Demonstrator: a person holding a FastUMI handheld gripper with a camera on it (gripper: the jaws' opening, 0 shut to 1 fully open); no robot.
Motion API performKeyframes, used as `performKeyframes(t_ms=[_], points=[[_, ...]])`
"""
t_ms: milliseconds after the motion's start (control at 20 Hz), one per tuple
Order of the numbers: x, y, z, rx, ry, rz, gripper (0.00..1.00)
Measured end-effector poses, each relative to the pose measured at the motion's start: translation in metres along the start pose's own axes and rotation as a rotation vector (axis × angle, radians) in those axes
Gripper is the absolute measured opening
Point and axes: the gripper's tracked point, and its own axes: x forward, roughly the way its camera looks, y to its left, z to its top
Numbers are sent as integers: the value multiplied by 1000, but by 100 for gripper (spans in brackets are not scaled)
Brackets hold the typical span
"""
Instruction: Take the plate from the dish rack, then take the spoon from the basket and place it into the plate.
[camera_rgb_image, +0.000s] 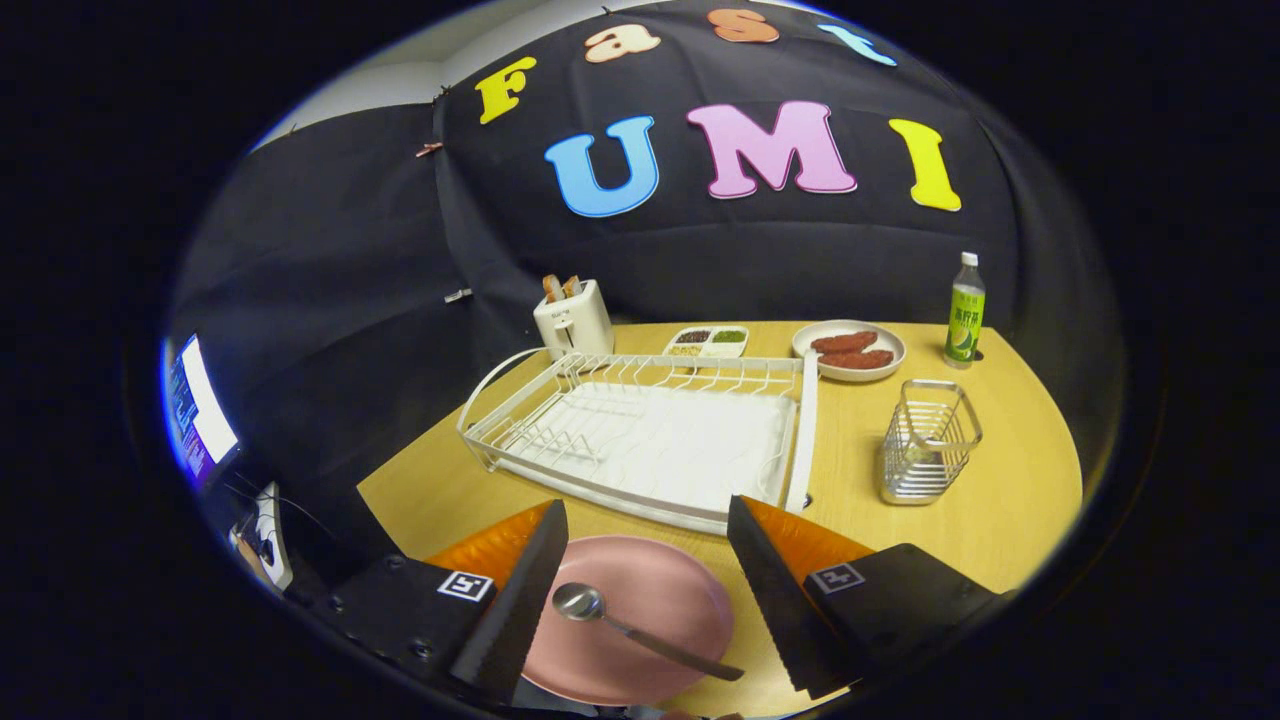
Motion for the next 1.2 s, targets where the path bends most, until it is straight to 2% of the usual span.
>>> performKeyframes(t_ms=[200, 550, 750, 1000, 1200], points=[[-21, -7, 53, -22, -82, -33, 98], [-57, -22, 174, -128, -251, -116, 98], [-91, -36, 231, -182, -370, -243, 98], [-135, -45, 254, -132, -448, -343, 98], [-159, -57, 240, -51, -455, -413, 98]])
